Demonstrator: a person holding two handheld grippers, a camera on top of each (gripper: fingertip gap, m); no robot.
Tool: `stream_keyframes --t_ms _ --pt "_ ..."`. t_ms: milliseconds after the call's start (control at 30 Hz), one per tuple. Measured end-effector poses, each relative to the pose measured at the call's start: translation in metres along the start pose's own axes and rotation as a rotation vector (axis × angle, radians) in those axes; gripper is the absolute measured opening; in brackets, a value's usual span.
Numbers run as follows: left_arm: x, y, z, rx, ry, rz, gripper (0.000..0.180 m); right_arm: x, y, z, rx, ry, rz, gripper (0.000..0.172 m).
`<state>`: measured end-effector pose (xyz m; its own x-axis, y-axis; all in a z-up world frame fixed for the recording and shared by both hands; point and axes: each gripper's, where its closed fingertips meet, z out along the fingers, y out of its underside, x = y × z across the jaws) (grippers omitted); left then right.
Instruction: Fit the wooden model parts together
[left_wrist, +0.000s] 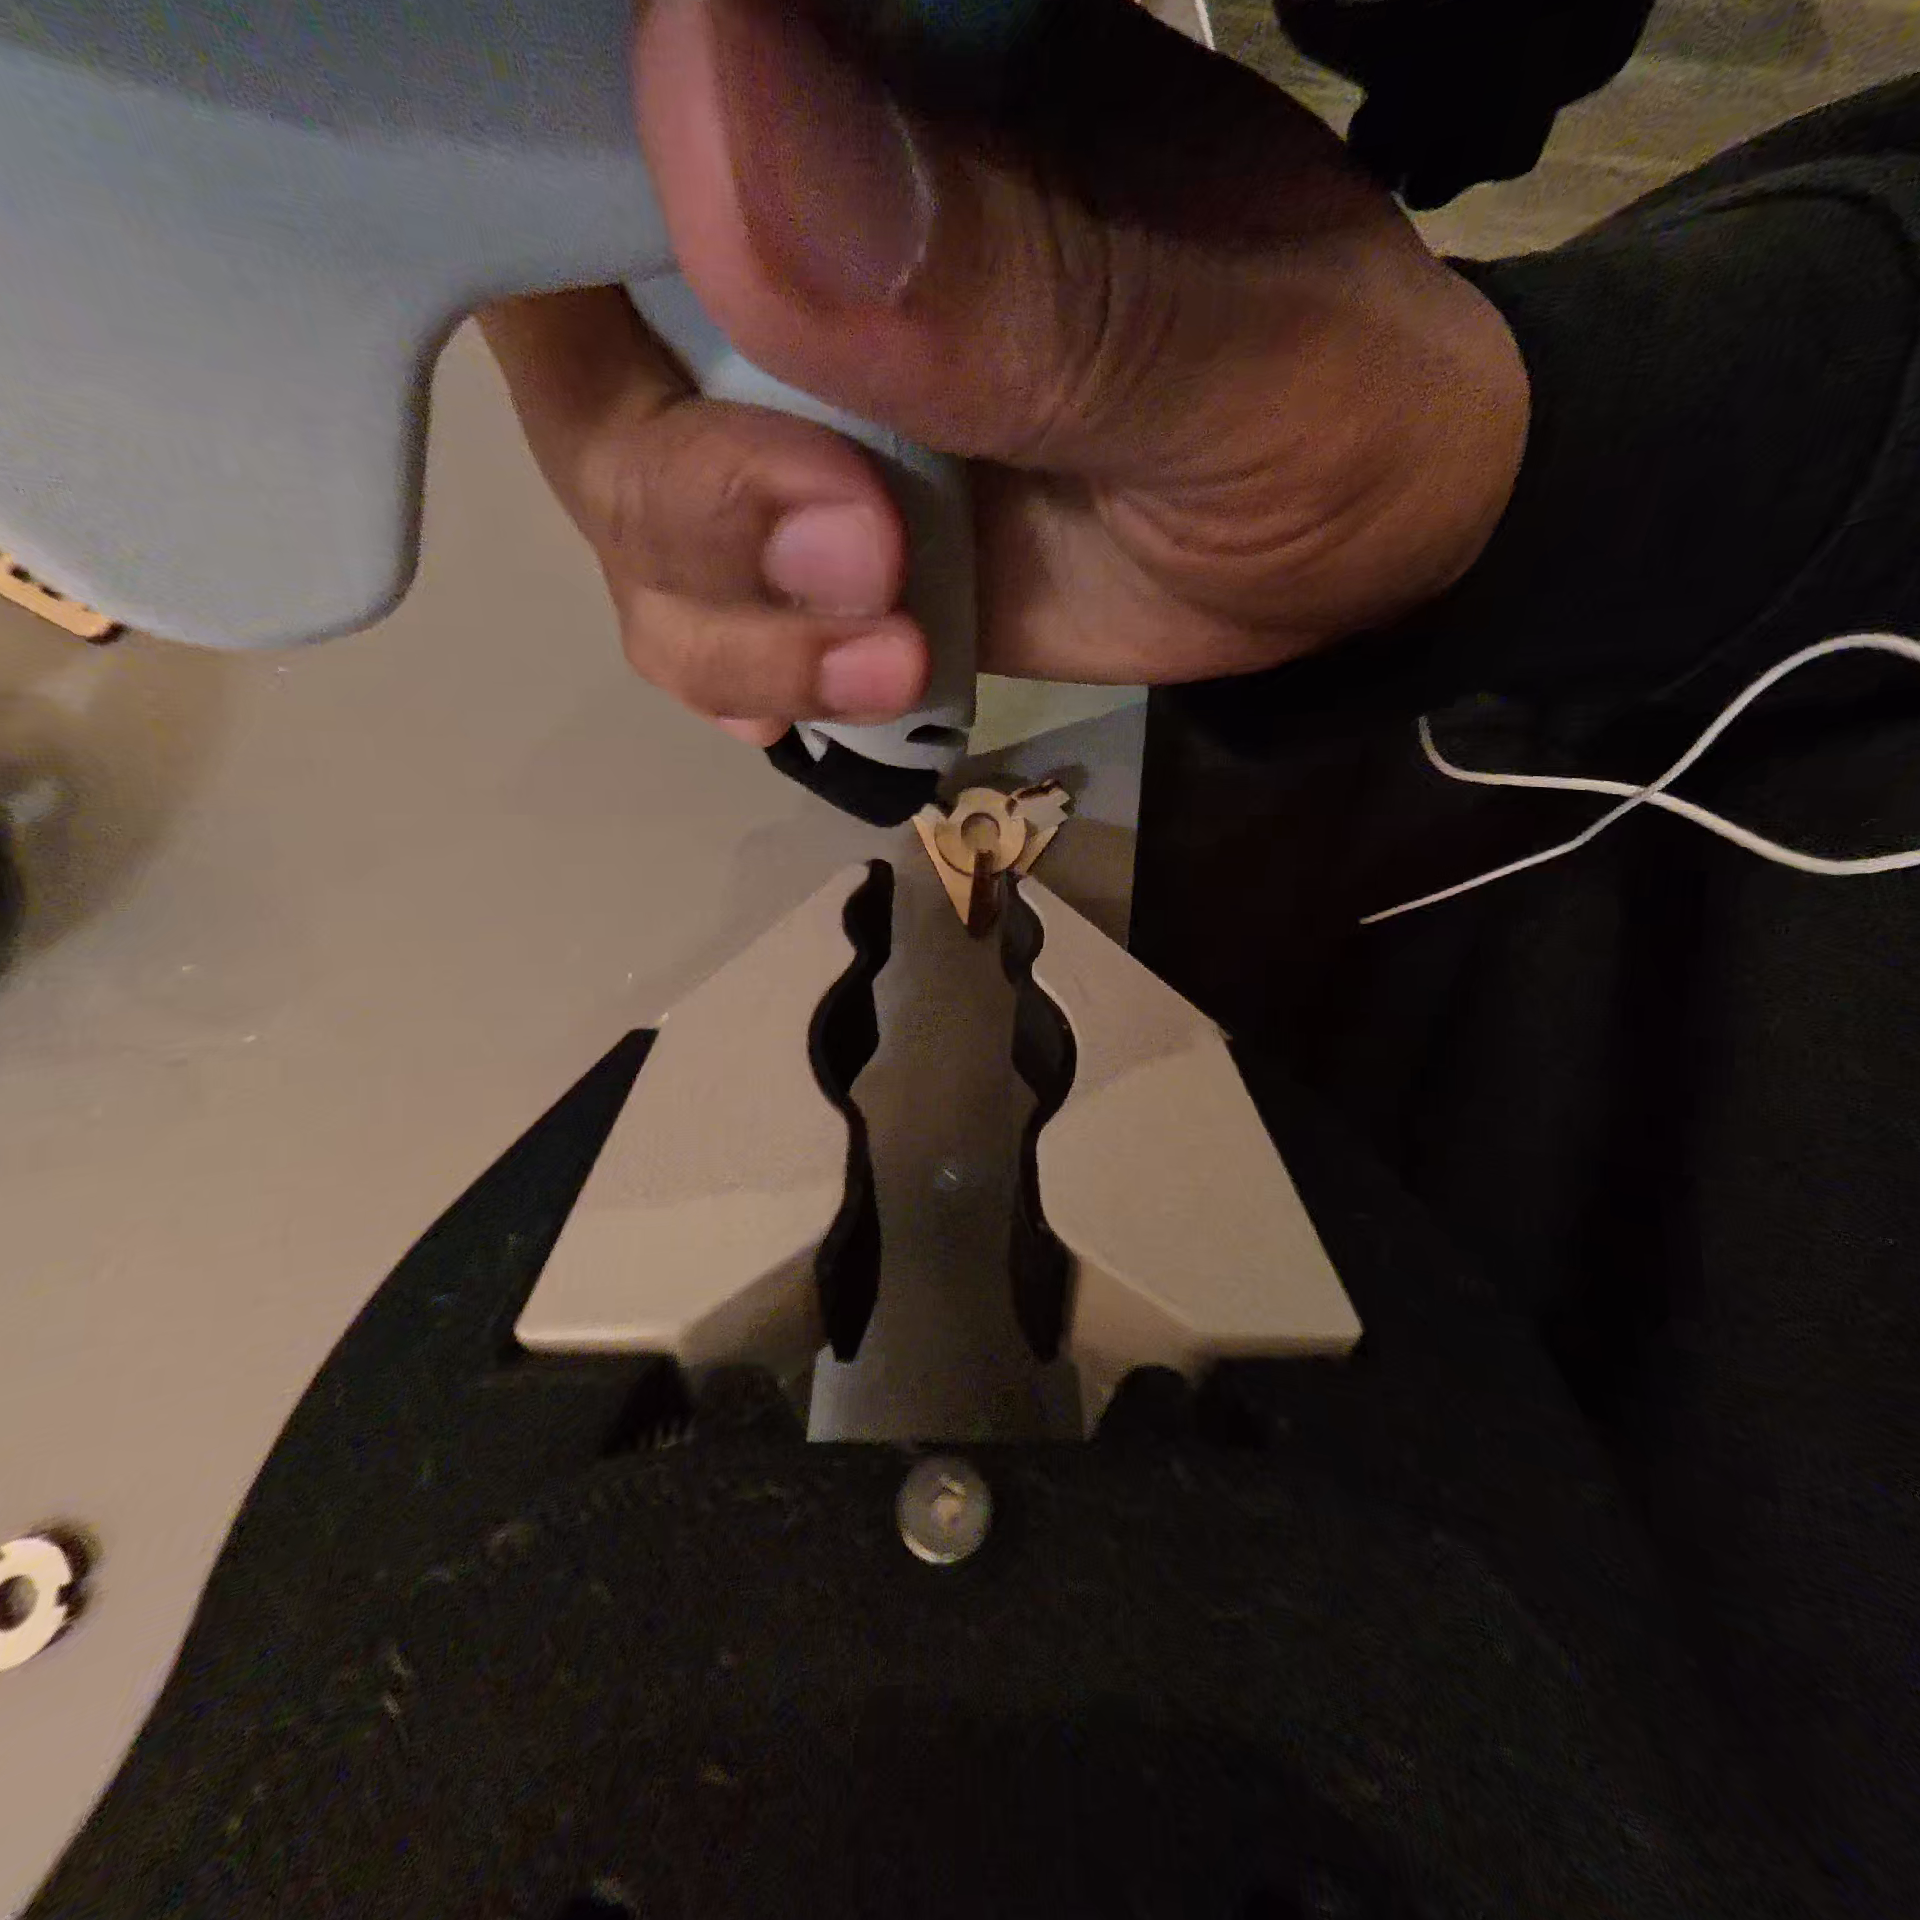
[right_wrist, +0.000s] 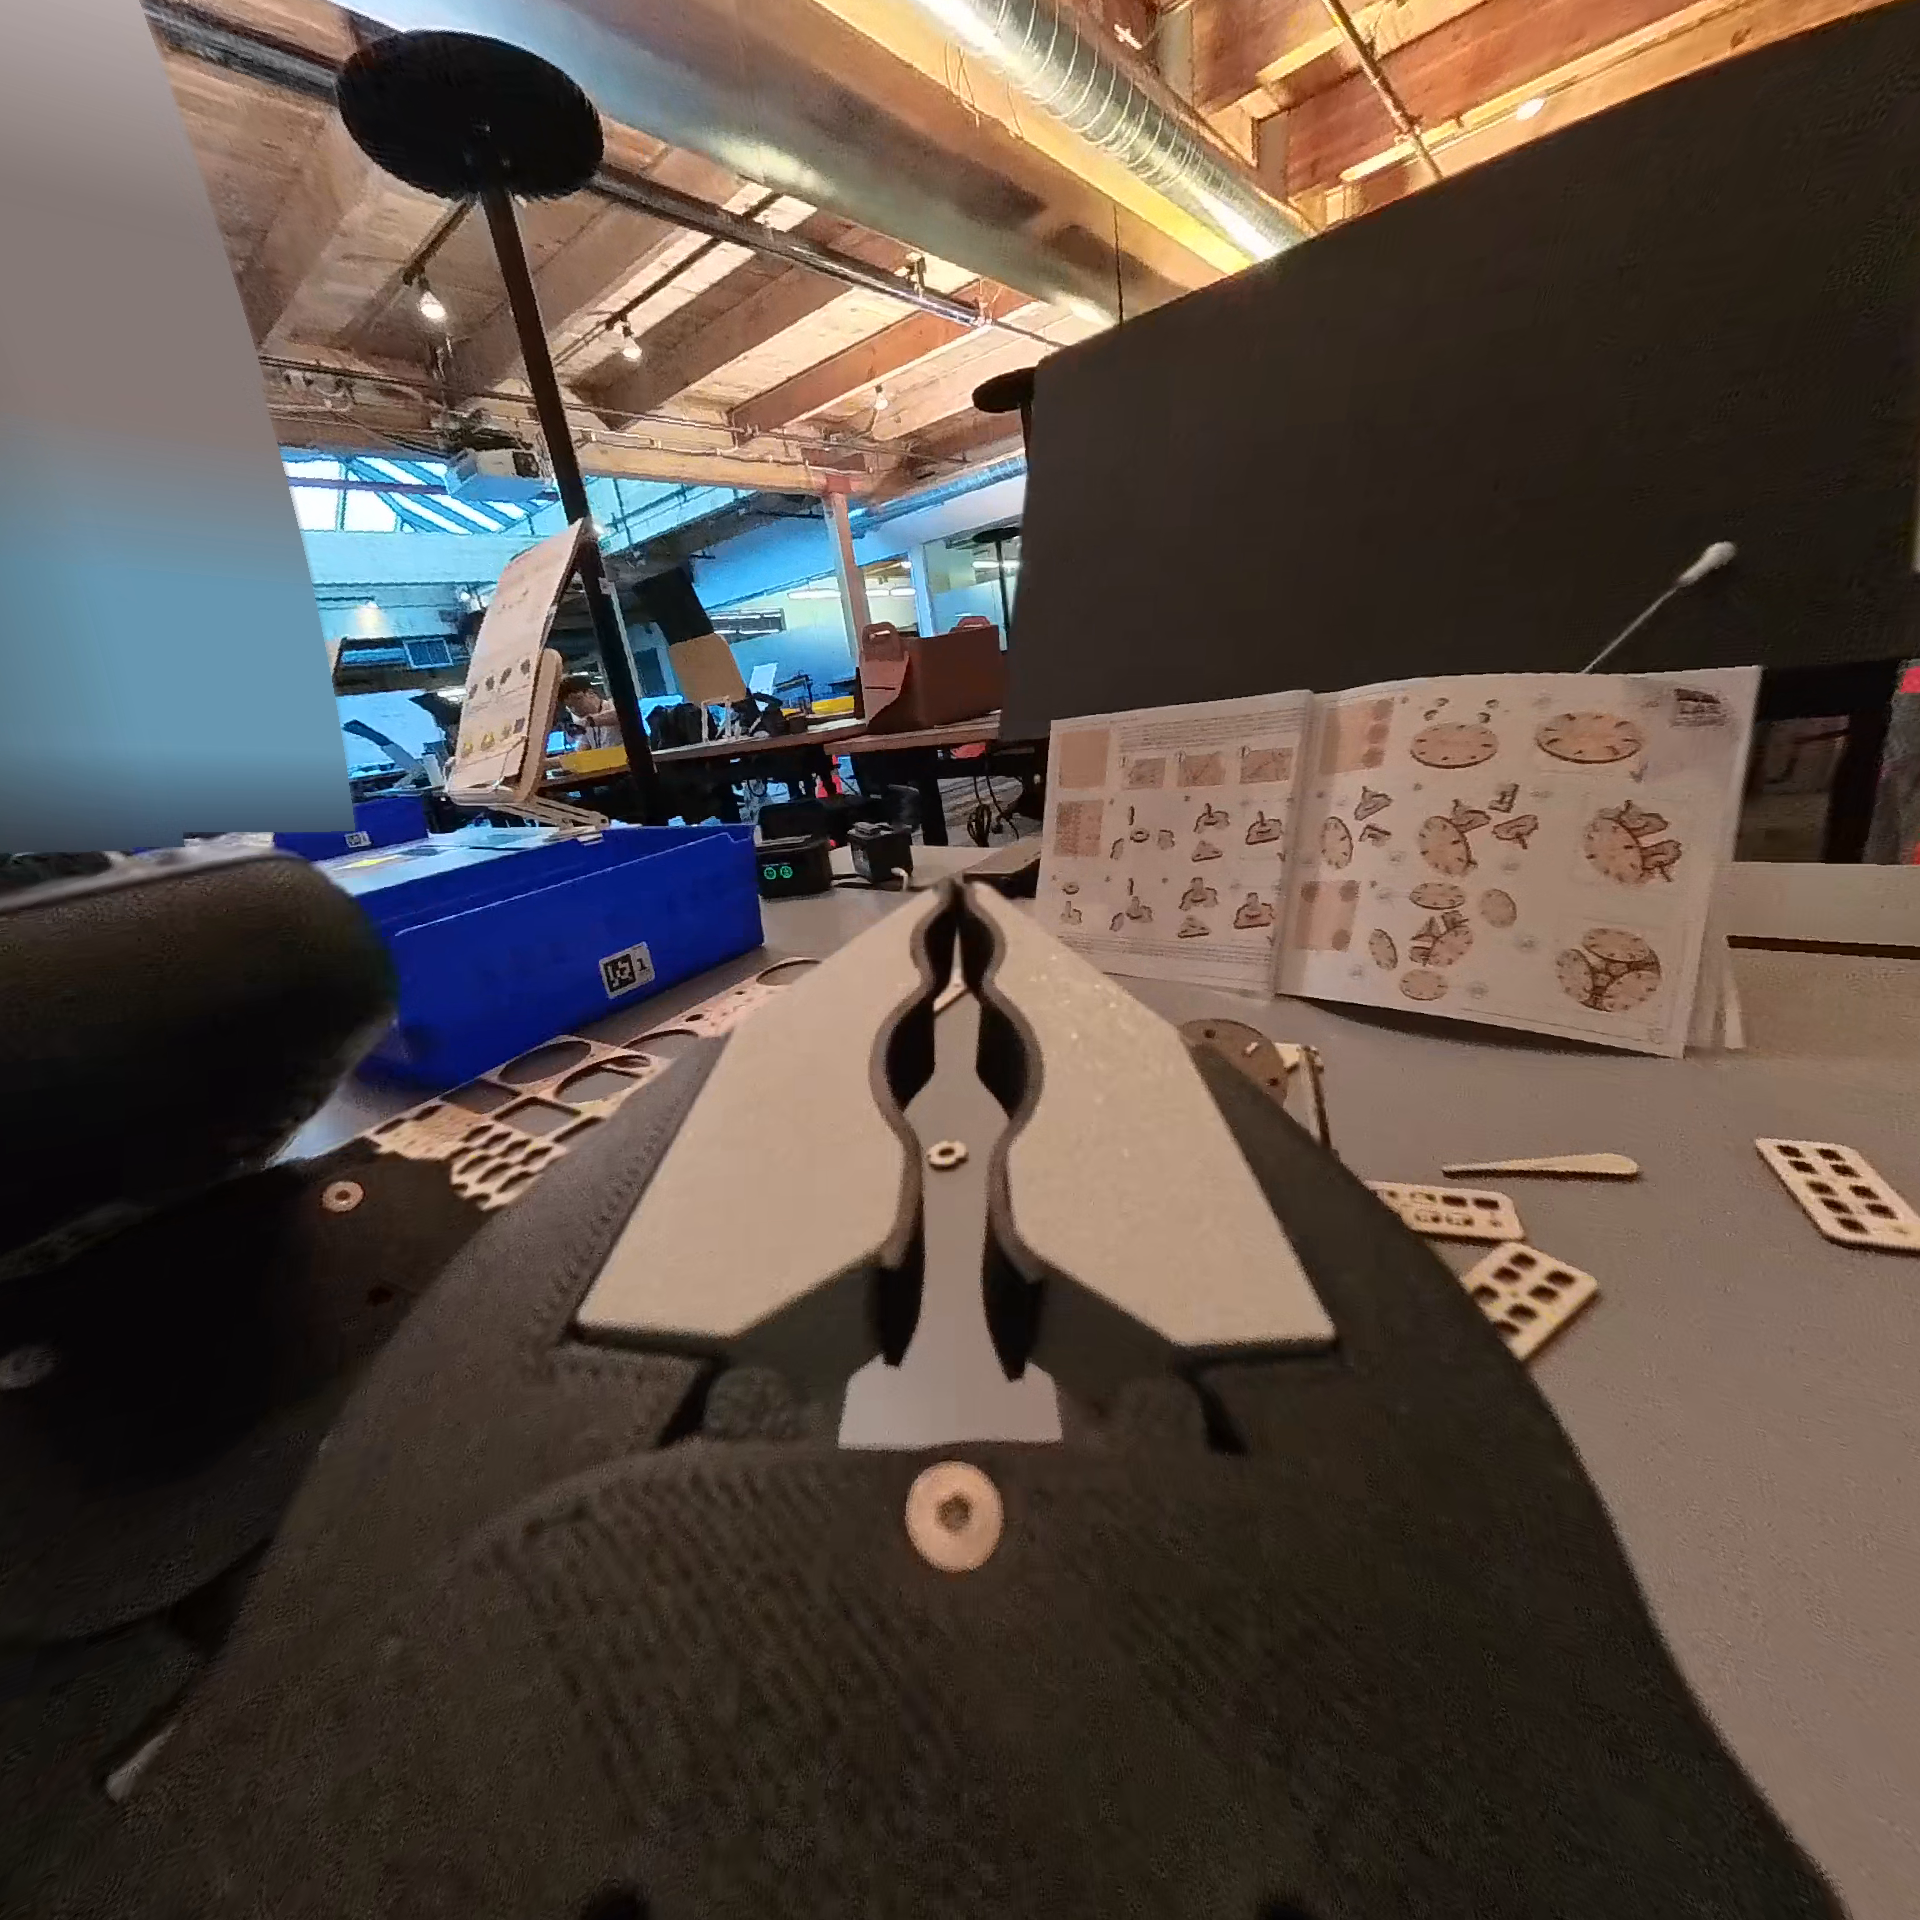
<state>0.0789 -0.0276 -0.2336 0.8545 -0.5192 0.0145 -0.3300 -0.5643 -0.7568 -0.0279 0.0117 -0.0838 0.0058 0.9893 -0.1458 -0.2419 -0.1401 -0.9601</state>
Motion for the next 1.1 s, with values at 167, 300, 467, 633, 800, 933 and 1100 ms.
stream_keyframes --t_ms 167,300,467,633,800,933,1100 --pt "-0.005 0.001 0.000 -0.003 0.023 -0.072 0.003 0.008 0.005 0.003 -0.012 0.023 0.037 0.000" --pt "-0.009 0.005 0.004 -0.034 0.042 -0.135 0.002 0.015 0.005 0.001 -0.006 0.049 0.024 0.001" --pt "-0.010 0.003 0.002 -0.014 0.119 -0.225 0.007 0.020 0.004 0.001 -0.003 0.071 0.016 0.001" --pt "-0.009 0.000 0.000 0.010 0.157 -0.259 0.000 0.016 -0.021 0.003 0.068 0.068 -0.002 0.000" --pt "-0.008 0.002 0.001 -0.007 0.141 -0.226 0.000 0.011 0.007 0.009 -0.004 0.056 -0.050 0.003" --pt "-0.007 0.001 0.001 -0.009 0.140 -0.219 0.000 0.012 -0.020 0.012 0.058 0.056 -0.053 0.005" --pt "-0.007 0.001 0.002 -0.011 0.115 -0.191 0.000 0.006 0.025 0.016 -0.084 0.021 -0.055 0.005"
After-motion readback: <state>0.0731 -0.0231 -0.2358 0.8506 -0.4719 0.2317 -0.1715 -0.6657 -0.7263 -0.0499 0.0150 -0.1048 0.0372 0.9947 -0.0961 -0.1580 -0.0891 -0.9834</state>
